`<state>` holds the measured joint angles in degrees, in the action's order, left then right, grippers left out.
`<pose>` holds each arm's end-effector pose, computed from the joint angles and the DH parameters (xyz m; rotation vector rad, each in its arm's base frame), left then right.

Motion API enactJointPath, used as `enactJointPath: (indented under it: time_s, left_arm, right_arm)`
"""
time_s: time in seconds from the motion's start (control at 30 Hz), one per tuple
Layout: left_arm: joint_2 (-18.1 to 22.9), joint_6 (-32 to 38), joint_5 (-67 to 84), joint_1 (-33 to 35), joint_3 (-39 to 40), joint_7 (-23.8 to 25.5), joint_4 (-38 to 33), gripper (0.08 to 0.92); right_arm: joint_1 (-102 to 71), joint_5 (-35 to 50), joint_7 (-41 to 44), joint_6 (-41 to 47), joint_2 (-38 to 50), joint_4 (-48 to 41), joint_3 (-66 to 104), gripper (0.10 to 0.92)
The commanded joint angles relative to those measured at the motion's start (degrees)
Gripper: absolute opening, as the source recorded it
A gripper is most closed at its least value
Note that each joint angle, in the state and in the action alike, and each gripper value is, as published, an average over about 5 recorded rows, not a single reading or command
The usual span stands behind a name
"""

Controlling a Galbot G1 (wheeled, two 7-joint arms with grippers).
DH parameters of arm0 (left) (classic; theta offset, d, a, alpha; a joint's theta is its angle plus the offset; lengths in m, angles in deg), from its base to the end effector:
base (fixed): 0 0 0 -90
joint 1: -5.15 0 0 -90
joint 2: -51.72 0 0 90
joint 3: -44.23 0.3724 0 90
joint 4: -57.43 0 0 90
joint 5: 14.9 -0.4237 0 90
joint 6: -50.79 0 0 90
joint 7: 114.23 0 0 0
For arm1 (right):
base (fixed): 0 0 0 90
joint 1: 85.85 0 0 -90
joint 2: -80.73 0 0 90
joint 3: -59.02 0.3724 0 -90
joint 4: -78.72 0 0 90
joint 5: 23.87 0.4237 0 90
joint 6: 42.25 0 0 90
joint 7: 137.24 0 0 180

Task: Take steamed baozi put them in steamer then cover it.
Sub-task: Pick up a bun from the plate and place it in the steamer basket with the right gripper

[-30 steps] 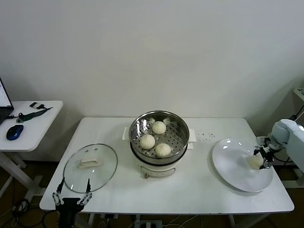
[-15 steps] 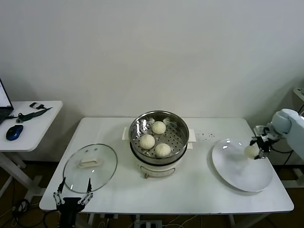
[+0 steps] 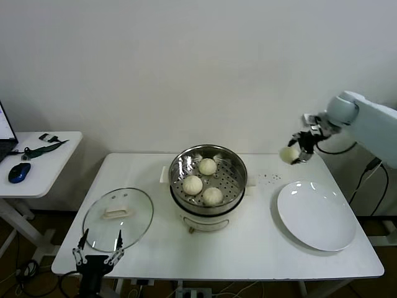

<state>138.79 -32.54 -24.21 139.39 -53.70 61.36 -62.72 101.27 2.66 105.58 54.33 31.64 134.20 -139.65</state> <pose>0.1506 0.0586 -0.3655 0.1797 -2.9826 -0.4423 0.6881 -0.1512 -0.0267 1.2586 -1.5825 1.3297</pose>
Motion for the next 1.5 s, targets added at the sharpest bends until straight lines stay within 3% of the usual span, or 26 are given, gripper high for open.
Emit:
enactJointPath:
  time_s: [0.03, 0.3, 0.6, 1.2, 1.5]
  left_arm:
    - [-0.6, 0.0, 0.2, 0.0, 0.7, 0.1, -0.5, 0.823]
    - [-1.1, 0.4, 0.4, -0.1, 1.2, 0.1, 0.1, 0.823]
    - [-1.2, 0.0, 0.6, -0.9, 1.3, 0.0, 0.1, 0.823]
    - [-1.6, -0.2, 0.5, -1.5, 1.0, 0.1, 0.8, 0.823]
    - [-1.5, -0.4, 0.3, -1.7, 1.1, 0.1, 0.4, 0.823]
  right_arm:
    - [12.3, 19.3, -2.2, 5.7, -10.5, 5.4, -14.8, 0.712]
    - [9.8, 23.1, -6.3, 8.3, -15.1, 9.5, -18.0, 0.712]
    - [3.6, 20.4, -7.1, 8.4, -22.0, 3.0, -17.3, 0.712]
    - [-3.0, 13.9, -8.2, 8.4, -21.2, 1.9, -15.9, 0.714]
    - [-1.7, 14.3, -7.9, 8.8, -19.9, 3.4, -14.5, 0.810]
